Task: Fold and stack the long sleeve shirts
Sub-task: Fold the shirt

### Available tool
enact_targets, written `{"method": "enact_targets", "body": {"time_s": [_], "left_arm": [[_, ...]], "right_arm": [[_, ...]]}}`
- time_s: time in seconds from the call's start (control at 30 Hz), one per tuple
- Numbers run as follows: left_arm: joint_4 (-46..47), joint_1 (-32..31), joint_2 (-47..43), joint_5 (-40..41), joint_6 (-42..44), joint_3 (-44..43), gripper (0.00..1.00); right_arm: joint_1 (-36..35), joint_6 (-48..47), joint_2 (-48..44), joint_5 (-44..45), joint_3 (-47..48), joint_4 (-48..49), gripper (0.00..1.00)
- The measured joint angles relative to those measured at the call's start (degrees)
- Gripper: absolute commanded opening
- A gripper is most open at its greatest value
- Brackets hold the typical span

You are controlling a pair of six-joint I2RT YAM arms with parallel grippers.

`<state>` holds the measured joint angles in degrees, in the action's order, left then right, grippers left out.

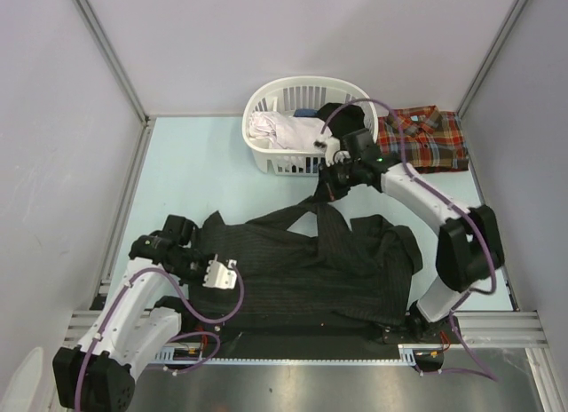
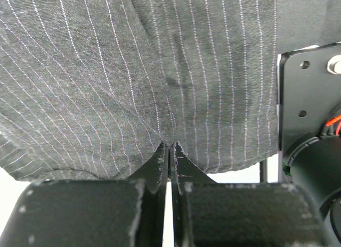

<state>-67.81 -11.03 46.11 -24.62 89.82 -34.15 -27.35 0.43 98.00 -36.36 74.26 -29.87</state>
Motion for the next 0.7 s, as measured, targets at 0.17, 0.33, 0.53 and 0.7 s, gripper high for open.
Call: {"method": "enact_targets", "body": {"time_s": [0.17,0.33,0.53,0.7], "left_arm": [[-0.9,0.0,2.36,-0.02,-0.35,-0.72,0.0],[-2.29,0.02,8.28,-2.47,-4.81,-8.37,0.0],[1.25,0.94,23.06,-6.51,-18.14,-26.38,0.0],[6.95,3.23,35.95,-6.97,-28.33,-36.24,0.0]], "right_arm": [[3.08,-4.15,-8.48,1.88,2.4,-3.04,0.0],[8.79,-7.96,-14.01,4.68,3.76,-6.01,0.0],[12.28,-14.53,-20.85,10.51,7.96,-2.82,0.0],[12.2,-20.96,-21.22,13.99,9.84,6.25,0.0]]}}
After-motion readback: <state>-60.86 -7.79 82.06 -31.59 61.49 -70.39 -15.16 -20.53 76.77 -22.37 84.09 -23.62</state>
